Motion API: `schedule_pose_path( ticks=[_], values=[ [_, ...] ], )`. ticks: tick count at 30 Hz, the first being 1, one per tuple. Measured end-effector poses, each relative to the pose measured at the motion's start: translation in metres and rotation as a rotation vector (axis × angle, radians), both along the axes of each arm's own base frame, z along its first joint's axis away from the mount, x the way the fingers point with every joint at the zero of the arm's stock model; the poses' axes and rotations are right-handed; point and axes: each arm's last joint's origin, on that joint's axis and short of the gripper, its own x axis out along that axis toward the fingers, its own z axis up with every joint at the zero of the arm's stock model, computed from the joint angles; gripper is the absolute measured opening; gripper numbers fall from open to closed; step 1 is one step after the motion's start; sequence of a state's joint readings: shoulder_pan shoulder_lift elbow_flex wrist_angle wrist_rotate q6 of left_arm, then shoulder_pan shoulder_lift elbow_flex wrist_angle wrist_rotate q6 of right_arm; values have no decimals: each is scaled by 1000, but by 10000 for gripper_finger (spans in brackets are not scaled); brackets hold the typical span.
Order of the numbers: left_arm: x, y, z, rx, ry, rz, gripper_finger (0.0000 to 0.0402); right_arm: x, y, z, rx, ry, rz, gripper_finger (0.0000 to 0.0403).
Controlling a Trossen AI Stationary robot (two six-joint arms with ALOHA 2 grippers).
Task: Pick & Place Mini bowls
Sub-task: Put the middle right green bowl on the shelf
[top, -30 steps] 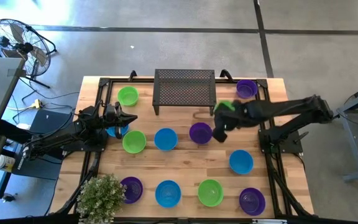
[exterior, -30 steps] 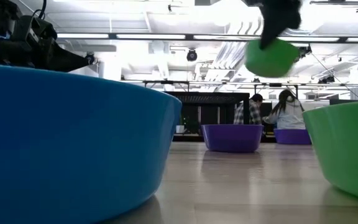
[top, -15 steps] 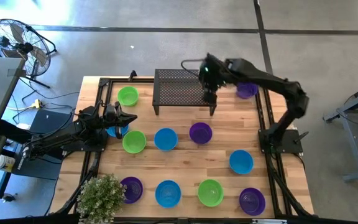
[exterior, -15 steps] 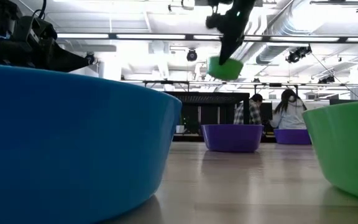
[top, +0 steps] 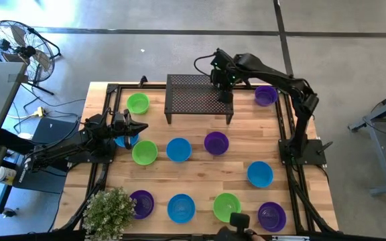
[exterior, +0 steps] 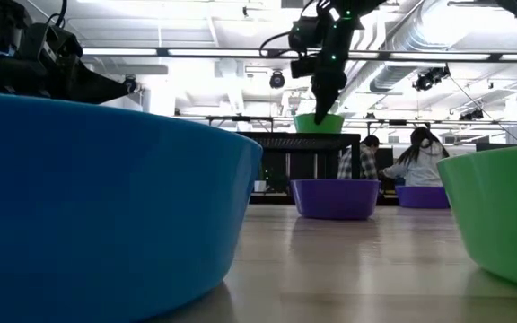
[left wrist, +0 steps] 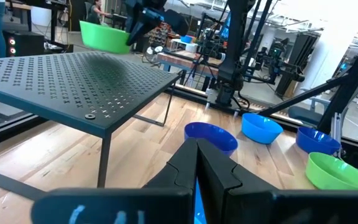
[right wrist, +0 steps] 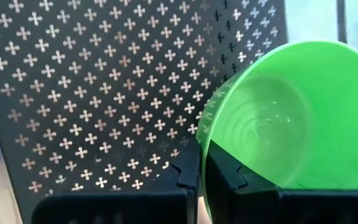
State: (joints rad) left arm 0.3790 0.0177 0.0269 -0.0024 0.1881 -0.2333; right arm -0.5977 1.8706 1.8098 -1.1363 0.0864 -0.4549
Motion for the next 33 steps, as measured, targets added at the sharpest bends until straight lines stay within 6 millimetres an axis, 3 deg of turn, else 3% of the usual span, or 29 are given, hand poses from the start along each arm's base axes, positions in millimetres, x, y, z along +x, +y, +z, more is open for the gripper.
schedule_pose_path(
  ticks=[28,33],
  values=[
    [0,0,0,-1,1,14,3,8,-8,-14,-54,26,29,13],
    [0,0,0,-1,1,14,3,9,-8,-13,-51,13,32,37]
  ],
)
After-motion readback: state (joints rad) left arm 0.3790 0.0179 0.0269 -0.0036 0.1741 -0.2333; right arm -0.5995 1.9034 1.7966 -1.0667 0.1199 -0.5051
